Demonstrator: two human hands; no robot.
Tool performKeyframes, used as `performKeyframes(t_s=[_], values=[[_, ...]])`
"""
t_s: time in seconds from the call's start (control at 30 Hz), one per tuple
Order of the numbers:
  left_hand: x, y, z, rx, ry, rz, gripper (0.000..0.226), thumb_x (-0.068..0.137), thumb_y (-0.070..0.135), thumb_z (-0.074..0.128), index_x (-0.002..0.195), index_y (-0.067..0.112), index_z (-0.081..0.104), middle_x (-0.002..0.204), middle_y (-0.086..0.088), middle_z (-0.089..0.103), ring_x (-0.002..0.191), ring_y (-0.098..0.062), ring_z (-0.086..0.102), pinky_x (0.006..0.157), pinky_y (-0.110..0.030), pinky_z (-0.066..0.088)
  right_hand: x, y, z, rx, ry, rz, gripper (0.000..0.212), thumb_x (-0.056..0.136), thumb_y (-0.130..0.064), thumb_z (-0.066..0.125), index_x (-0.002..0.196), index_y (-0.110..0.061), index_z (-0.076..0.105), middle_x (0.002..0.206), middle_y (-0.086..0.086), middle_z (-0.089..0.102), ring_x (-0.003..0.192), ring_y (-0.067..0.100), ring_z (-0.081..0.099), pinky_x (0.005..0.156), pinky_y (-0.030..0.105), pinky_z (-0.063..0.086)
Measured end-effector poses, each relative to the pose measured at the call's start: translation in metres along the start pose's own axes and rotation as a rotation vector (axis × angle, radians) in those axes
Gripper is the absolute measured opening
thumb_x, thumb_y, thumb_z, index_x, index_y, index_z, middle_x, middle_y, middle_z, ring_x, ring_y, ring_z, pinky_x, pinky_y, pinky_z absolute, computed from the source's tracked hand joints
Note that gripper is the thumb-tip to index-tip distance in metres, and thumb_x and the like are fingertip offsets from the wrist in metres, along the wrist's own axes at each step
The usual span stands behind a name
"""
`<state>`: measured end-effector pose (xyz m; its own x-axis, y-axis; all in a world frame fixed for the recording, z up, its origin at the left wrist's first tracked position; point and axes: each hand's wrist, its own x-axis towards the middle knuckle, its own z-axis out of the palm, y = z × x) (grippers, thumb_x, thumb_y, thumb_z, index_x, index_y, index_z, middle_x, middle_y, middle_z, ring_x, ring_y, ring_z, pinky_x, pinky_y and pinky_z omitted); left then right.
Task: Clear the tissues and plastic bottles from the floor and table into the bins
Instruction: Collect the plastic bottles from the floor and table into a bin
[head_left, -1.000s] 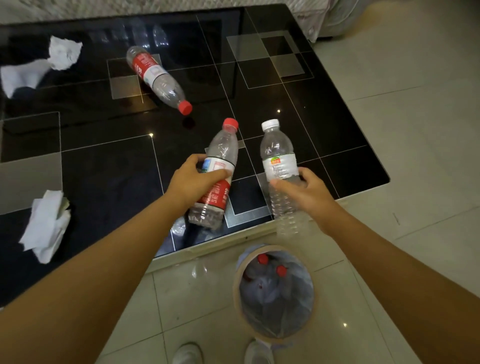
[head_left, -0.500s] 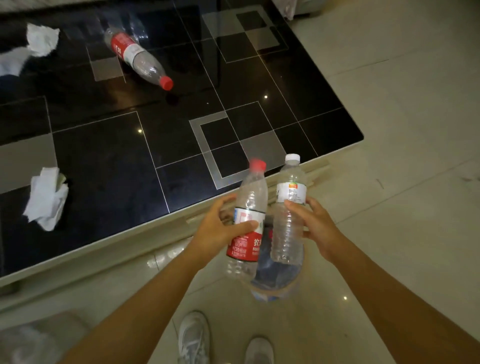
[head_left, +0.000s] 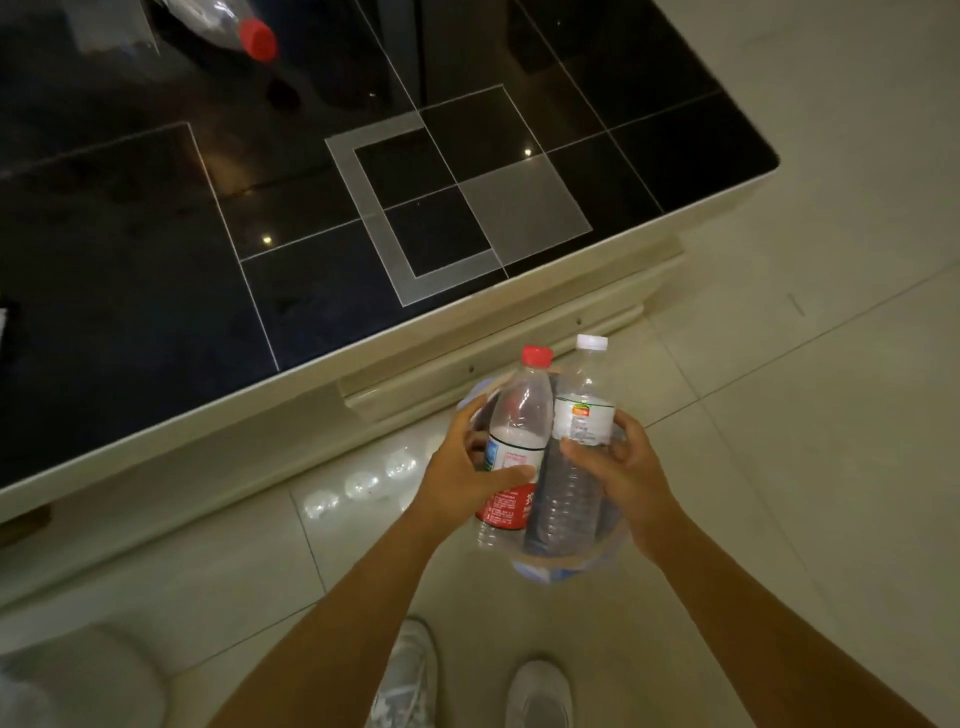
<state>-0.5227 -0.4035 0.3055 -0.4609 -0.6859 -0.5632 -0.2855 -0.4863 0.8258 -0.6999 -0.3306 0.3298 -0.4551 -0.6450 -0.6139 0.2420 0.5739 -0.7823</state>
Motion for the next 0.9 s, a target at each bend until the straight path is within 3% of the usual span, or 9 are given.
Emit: performKeyframes(t_s=[0.1,0.2,0.3,0.37,0.47,0.53,0.63,0.77,0.9], values=[[0.018,-0.010,0.006,0.065,-0.019,0.011,0.085,0.067,0.016,0.085,0.134,0.036,0.036,0.118,0.009,0.058,0.105,-0.012,0.062,0.082,-0.028,0.055,0.014,0.016,0.003,0.008,0.016,-0.052,0.070,0.071,0.008,0.075,0.124,-0.025,0.042,0.111,-0.004,0.063,0.086,-0.002,0.066,0.065,0.014,0.054],[0.030,-0.013,0.011,0.102,-0.026,0.038,0.089,0.065,0.012,0.085,0.136,0.031,0.034,0.121,0.009,0.056,0.109,-0.010,0.058,0.087,-0.027,0.052,0.025,0.026,0.003,-0.020,0.034,-0.091,0.078,0.065,0.009,0.079,0.125,-0.025,0.042,0.124,0.006,0.060,0.106,0.016,0.064,0.087,0.033,0.055],[0.040,-0.013,0.018,0.168,-0.008,0.071,0.092,0.064,0.007,0.085,0.138,0.027,0.032,0.127,0.015,0.048,0.115,-0.010,0.052,0.093,-0.026,0.047,0.031,0.026,0.003,-0.113,0.032,-0.106,0.083,0.055,-0.011,0.090,0.123,-0.027,0.045,0.124,0.005,0.061,0.112,0.022,0.061,0.094,0.045,0.051],[0.045,-0.012,0.024,0.224,0.020,0.054,0.095,0.061,0.011,0.085,0.139,0.023,0.033,0.134,0.005,0.047,0.120,-0.014,0.048,0.101,-0.034,0.044,0.036,0.027,0.003,-0.172,0.048,-0.095,0.083,0.047,-0.024,0.090,0.118,-0.028,0.047,0.122,0.003,0.061,0.111,0.023,0.060,0.094,0.046,0.050],[0.051,-0.013,0.031,0.242,0.052,0.063,0.074,0.070,0.009,0.080,0.135,0.012,0.044,0.135,-0.003,0.048,0.118,-0.011,0.045,0.103,-0.019,0.034,0.042,0.028,0.003,-0.143,0.012,-0.038,0.068,0.061,0.005,0.082,0.115,-0.020,0.049,0.123,0.011,0.059,0.115,0.030,0.056,0.093,0.044,0.050],[0.049,-0.011,0.032,0.253,0.034,0.014,0.057,0.080,0.005,0.071,0.132,0.012,0.048,0.131,0.000,0.049,0.116,-0.010,0.045,0.099,-0.018,0.034,0.042,0.028,0.003,-0.089,-0.045,0.015,0.057,0.068,0.017,0.072,0.112,-0.014,0.051,0.121,0.012,0.058,0.116,0.030,0.055,0.089,0.037,0.051],[0.051,-0.014,0.032,0.238,0.008,-0.052,0.043,0.084,0.001,0.065,0.125,0.010,0.053,0.124,-0.006,0.056,0.117,-0.022,0.053,0.098,-0.031,0.044,0.041,0.024,0.006,-0.054,-0.106,0.054,0.049,0.074,0.021,0.064,0.105,-0.015,0.053,0.118,0.009,0.056,0.120,0.034,0.052,0.093,0.040,0.048],[0.049,-0.005,0.035,0.270,0.013,0.014,0.043,0.084,-0.003,0.064,0.125,0.006,0.052,0.116,-0.004,0.054,0.109,-0.017,0.051,0.071,-0.005,0.046,0.039,0.019,0.006,-0.101,-0.092,0.026,0.045,0.077,0.019,0.063,0.107,-0.013,0.052,0.122,0.013,0.056,0.119,0.033,0.051,0.095,0.039,0.046],[0.043,0.008,0.032,0.282,0.060,0.069,0.040,0.084,0.003,0.066,0.121,0.010,0.056,0.109,0.001,0.058,0.100,-0.011,0.054,0.082,-0.013,0.043,0.027,0.006,0.004,-0.217,-0.065,-0.079,0.038,0.080,0.009,0.065,0.102,-0.020,0.054,0.108,0.004,0.059,0.108,0.027,0.056,0.083,0.025,0.049]])
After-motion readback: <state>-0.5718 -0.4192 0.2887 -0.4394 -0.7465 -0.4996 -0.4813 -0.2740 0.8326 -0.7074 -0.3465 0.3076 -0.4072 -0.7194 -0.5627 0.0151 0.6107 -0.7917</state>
